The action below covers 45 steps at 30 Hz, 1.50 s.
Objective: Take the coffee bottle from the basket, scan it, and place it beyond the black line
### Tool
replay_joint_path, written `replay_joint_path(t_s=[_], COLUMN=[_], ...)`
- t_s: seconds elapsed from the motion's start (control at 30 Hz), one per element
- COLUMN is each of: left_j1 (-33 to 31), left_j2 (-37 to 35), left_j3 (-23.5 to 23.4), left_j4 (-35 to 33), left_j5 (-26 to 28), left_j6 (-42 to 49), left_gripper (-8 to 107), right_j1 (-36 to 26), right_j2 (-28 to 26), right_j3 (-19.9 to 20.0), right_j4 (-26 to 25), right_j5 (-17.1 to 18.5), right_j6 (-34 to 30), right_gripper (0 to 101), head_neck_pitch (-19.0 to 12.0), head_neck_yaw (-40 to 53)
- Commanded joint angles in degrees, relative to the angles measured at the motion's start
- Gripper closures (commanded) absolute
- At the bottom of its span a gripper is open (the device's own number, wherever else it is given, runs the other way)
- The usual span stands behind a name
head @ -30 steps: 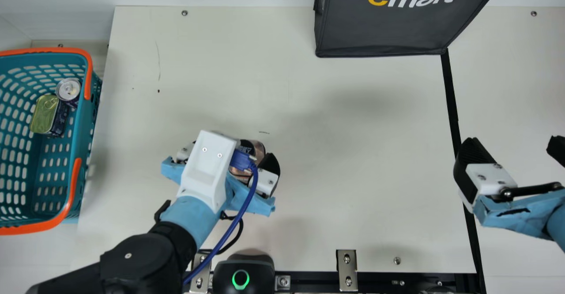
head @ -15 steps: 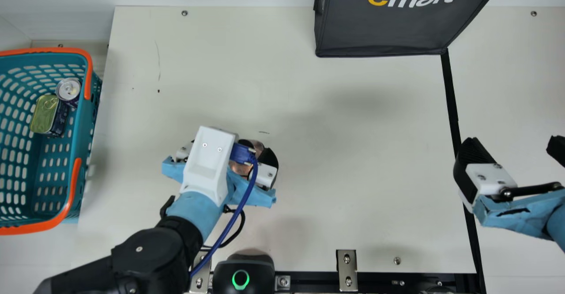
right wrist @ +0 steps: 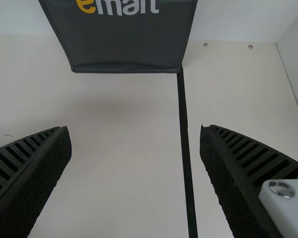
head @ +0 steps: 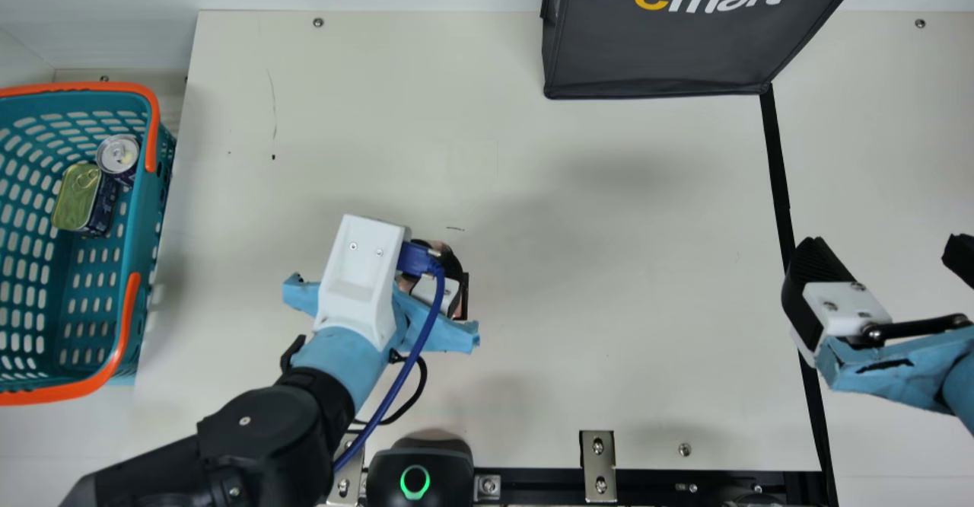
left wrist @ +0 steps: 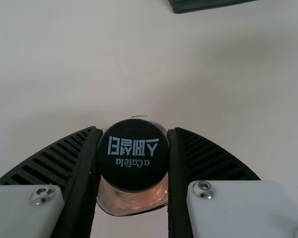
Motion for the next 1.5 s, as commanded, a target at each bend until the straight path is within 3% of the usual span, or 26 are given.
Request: replay_joint_path(t_s=[0.0, 0.7, 1.1, 1.47], left_j1=[0.3, 7.5, 10.6, 13.2], left_j2=[-0.1, -7.3, -10.7, -12.1], left_j3=[0.0, 2.6, 3.1, 2.0], left_j4=[-0.4, -7.0, -21.1, -39.5], left_j5=[-0.3, -9.5, -13.2, -13.7], left_j6=[0.6, 22.3, 44.0, 69.8], left_gripper=[89, 89, 89, 89], right_j1=[0.0, 0.0, 0.0, 0.0], right_j2=[0.0, 0.0, 0.0, 0.0], right_j3=[0.0, 0.0, 0.0, 0.0], right_j4=[0.0, 0.0, 0.0, 0.0], right_j5=[0.0, 0.0, 0.0, 0.0], right_j6=[0.0, 0.0, 0.0, 0.0], right_gripper=[10, 10, 10, 10], head_neck_pitch=[-1.6, -1.6, -1.6, -1.6], head_neck_yaw=[0.2, 0.2, 0.2, 0.2])
